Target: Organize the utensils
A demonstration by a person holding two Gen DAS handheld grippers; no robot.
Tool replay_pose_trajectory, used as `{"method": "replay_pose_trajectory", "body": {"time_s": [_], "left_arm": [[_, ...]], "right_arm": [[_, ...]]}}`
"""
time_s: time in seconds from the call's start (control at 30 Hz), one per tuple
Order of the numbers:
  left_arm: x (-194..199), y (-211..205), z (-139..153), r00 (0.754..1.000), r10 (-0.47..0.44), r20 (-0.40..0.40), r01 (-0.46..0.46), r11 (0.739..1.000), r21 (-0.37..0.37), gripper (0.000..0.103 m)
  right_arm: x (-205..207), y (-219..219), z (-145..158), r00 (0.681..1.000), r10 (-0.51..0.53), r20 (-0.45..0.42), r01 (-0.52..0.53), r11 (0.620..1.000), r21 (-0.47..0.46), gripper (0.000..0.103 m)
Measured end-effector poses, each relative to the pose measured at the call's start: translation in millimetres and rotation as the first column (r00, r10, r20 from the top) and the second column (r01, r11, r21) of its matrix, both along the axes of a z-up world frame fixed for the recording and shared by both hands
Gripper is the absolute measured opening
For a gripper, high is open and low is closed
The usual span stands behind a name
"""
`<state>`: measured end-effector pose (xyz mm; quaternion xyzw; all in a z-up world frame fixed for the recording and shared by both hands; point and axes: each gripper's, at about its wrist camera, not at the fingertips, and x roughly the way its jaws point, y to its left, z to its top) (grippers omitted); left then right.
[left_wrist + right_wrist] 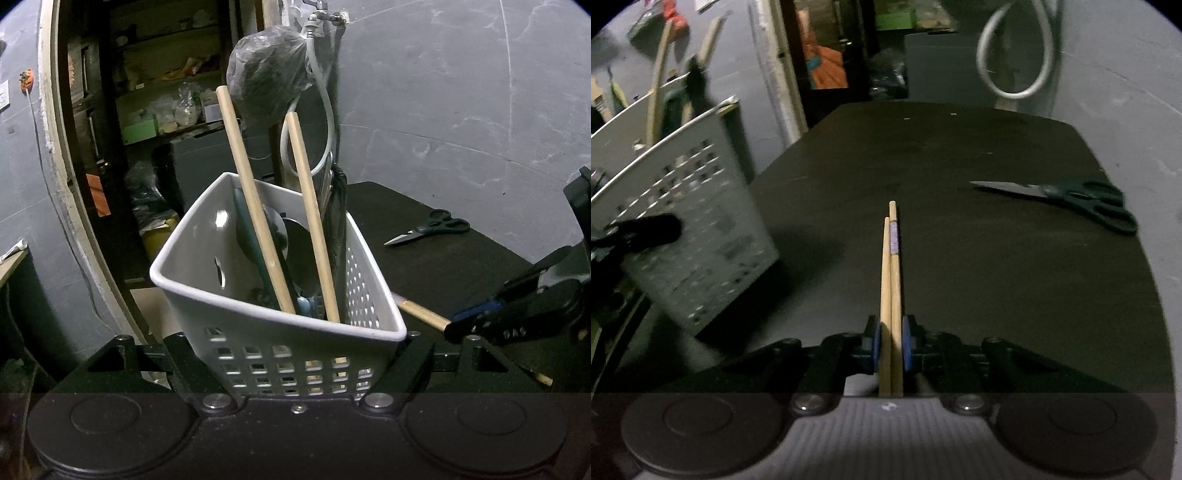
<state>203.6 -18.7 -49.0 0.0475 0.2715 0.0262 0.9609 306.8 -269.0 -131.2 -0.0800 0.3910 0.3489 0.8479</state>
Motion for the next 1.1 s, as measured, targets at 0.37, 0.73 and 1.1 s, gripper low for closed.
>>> {"method": "replay_pose_trajectory", "body": {"time_s": [0.37, 0.73, 1.1], "left_arm": [[-1, 1, -2, 1.000, -0.008, 0.005, 0.008, 1.000, -0.002, 0.079], [-1, 2, -3, 1.000, -0.017, 0.007, 0.017, 1.000, -0.004, 0.079], [-1, 2, -2, 1.000, -0.014, 0.008, 0.014, 1.000, -0.003, 0.078]], "right_arm": [[-6, -3, 16, 0.999, -0.038, 0.012, 0.038, 0.998, 0.053, 0.045], [3, -22, 8, 0.999, -0.029, -0.029, 0.029, 1.000, 0.003, 0.036], [-4, -24, 3, 0.998, -0.018, -0.059, 0.017, 1.000, -0.016, 0.018]]}}
